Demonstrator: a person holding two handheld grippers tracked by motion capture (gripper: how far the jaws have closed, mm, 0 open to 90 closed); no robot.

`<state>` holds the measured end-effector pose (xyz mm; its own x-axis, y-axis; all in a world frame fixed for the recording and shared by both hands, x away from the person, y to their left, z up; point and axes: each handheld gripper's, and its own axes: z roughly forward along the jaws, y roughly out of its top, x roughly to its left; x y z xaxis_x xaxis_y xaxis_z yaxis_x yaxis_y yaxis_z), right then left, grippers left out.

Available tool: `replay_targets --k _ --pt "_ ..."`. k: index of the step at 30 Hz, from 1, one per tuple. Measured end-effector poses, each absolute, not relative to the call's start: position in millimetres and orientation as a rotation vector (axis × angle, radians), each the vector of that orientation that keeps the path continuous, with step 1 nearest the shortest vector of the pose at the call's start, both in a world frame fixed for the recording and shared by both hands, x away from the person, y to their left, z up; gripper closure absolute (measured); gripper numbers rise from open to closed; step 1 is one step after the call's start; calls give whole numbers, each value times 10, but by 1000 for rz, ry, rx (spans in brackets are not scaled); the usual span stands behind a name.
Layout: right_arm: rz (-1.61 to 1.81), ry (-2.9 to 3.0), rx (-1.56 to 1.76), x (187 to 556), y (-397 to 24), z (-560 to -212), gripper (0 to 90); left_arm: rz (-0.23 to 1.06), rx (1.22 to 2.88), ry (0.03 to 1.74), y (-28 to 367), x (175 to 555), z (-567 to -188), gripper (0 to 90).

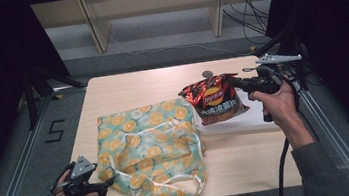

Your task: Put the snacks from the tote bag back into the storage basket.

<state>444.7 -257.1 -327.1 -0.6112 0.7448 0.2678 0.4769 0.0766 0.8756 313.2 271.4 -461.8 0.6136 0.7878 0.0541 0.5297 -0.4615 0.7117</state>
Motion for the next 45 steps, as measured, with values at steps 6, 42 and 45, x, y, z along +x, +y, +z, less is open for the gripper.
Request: replay_targets --k 6,42,45 --pt "1551 2105 1276 4431 -2577 -3396 900 491 2182 1037 2704 3133 -4629 213" --pt "1443 1974 1513 4517 -2867 -3723 878 478 2178 1048 2686 3137 -4648 213" --pt "1432 1973 1487 4594 -2884 -3738 876 480 2178 1048 2683 3137 -4647 213"
